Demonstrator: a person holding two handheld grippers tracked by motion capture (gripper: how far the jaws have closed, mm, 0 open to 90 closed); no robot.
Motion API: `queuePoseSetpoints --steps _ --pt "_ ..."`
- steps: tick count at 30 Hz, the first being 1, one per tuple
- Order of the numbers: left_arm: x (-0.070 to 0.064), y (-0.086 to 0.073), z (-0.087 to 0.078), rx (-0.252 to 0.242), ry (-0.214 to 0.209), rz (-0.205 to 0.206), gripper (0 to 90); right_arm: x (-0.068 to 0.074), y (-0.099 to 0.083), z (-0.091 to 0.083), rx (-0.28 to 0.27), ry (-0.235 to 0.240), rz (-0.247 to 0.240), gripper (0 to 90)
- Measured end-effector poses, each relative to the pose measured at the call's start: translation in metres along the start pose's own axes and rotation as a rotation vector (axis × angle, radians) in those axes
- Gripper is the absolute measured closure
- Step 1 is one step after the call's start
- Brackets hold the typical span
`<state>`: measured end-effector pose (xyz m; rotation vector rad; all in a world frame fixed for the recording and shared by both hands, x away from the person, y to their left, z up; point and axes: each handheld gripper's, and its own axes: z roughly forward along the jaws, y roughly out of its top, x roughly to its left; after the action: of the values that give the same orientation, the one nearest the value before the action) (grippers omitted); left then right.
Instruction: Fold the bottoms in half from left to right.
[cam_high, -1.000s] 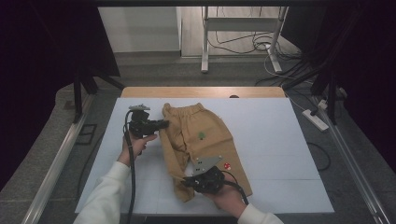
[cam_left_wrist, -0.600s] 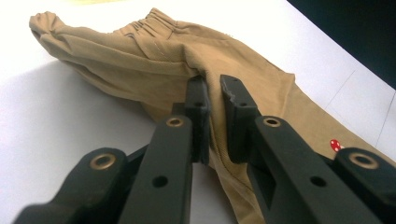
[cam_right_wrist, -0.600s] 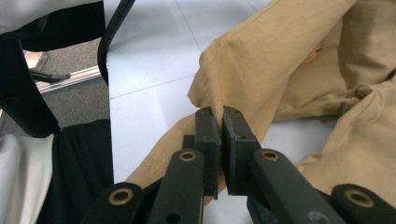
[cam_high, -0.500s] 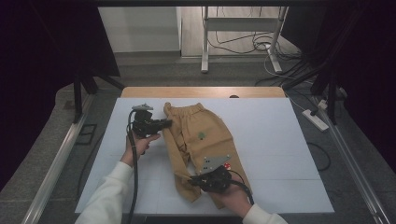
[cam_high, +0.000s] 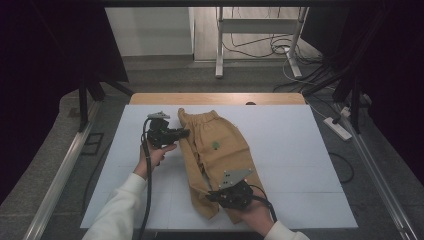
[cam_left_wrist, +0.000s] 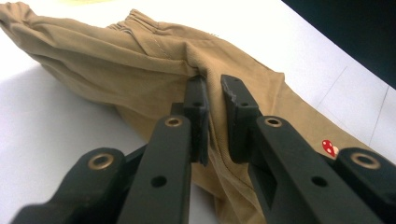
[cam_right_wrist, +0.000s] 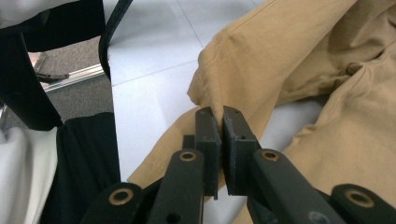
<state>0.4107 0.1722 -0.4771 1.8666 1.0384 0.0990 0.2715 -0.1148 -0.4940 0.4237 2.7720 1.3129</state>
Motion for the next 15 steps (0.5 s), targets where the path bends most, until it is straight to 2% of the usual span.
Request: queuePoseSetpoints --steps 15 --pt "-0.008 0.001 0.011 0.013 -0.002 0.023 80.5 -0.005 -0.011 -0.012 -0.001 -0.014 0.034 85.5"
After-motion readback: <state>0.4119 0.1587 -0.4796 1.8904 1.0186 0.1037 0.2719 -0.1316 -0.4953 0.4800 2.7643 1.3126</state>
